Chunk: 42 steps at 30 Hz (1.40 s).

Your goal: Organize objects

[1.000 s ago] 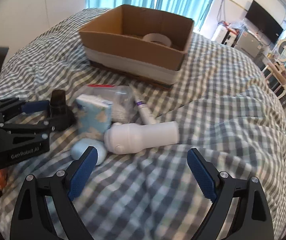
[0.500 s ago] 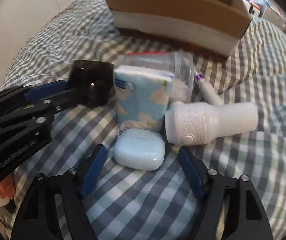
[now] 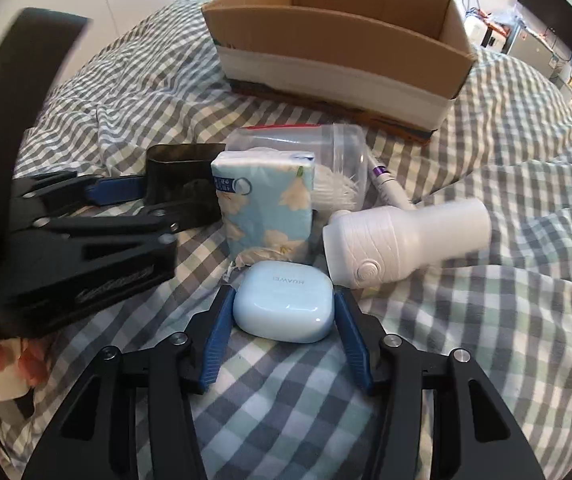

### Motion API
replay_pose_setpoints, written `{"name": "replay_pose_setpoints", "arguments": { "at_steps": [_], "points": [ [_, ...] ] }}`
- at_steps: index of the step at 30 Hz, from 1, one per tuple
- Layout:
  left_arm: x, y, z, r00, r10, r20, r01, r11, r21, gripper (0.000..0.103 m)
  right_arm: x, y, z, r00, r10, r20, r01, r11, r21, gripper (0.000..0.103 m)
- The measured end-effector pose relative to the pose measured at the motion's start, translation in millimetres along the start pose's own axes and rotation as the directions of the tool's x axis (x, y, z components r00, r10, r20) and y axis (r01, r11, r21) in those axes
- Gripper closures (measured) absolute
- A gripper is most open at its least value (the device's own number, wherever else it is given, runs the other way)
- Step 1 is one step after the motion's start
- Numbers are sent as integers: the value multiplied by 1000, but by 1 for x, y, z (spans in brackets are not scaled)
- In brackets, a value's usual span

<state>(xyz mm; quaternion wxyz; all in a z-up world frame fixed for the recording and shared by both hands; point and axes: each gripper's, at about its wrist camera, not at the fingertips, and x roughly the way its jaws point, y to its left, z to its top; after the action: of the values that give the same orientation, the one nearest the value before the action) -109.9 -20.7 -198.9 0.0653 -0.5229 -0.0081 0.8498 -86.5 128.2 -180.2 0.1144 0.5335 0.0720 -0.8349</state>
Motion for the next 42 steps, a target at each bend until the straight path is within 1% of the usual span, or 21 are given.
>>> {"name": "replay_pose_setpoints", "arguments": {
  "at_steps": [5, 6, 8, 10, 13, 19, 20, 22, 23, 24, 26, 28, 30, 31, 32, 34, 35, 36, 38, 39, 42],
  "points": [
    [-13, 2, -5, 999, -18, 45, 18, 1000, -9, 54, -21, -4, -6, 999, -20, 50, 20, 1000, 12, 53],
    [-19, 3, -7, 998, -19, 59, 20, 1000, -15, 58, -25, -4, -8, 998, -23, 59, 23, 1000, 15, 53],
    [-28, 2, -11, 997, -25, 80, 26, 1000, -16, 74, -29, -3, -7, 997, -27, 74, 25, 999, 22, 53],
    [-34, -3, -16, 997, -24, 78, 24, 1000, 8, 74, -36, -4, -9, 996, -30, 88, 27, 999, 31, 53],
    [-40, -12, -22, 996, 7, 88, -11, 999, 42, 75, -43, -2, -11, 994, -31, 109, 28, 999, 36, 53],
    [-73, -13, -27, 987, 11, 161, -17, 999, 33, 77, -64, -2, -18, 986, -37, 162, 30, 999, 44, 53],
    [-79, -13, -27, 986, 11, 167, -18, 999, 35, 78, -69, -1, -17, 984, -40, 171, 32, 998, 47, 53],
    [-88, -16, -28, 988, 10, 152, -18, 999, 47, 80, -78, -1, -17, 980, -50, 191, 41, 998, 49, 53],
    [-92, -17, -29, 988, 7, 156, -15, 999, 47, 94, -82, 0, -17, 978, -54, 200, 45, 998, 51, 53],
    [-96, -18, -30, 987, 3, 159, -11, 999, 49, 103, -86, 1, -18, 976, -56, 208, 46, 998, 51, 53],
    [-106, -23, -32, 987, -7, 162, -4, 998, 65, 103, -93, -1, -18, 974, -57, 220, 47, 998, 50, 53],
    [-112, -30, -34, 984, 3, 175, -20, 996, 92, 103, -100, 1, -21, 971, -60, 232, 50, 998, 49, 53],
    [-116, -34, -35, 982, -16, 187, -4, 994, 107, 103, -107, 1, -24, 968, -59, 244, 48, 998, 50, 53],
    [-117, -34, -35, 981, -23, 195, 3, 994, 105, 102, -110, 0, -25, 967, -59, 248, 48, 998, 50, 53],
    [-117, -34, -35, 979, -10, 203, -10, 995, 95, 100, -112, -1, -26, 966, -61, 250, 49, 997, 51, 53],
    [-112, -31, -30, 978, 3, 207, -21, 996, 86, 81, -114, -4, -27, 966, -61, 252, 47, 997, 59, 53],
    [-108, -30, -27, 979, 9, 204, -27, 996, 84, 61, -115, -7, -28, 966, -60, 252, 45, 997, 65, 52],
    [-102, -28, -24, 980, 22, 200, -39, 996, 80, 37, -114, -10, -28, 966, -60, 251, 44, 997, 69, 52],
    [-92, -26, -21, 977, 48, 208, -67, 994, 83, 18, -112, -16, -27, 968, -60, 245, 43, 996, 75, 52],
    [-86, -26, -20, 975, 57, 213, -78, 993, 92, 18, -109, -18, -26, 969, -62, 240, 44, 996, 79, 52],
    [-60, -29, -13, 987, 68, 146, -88, 987, 135, 18, -101, -27, -20, 972, -61, 225, 42, 996, 84, 52]
  ]
}}
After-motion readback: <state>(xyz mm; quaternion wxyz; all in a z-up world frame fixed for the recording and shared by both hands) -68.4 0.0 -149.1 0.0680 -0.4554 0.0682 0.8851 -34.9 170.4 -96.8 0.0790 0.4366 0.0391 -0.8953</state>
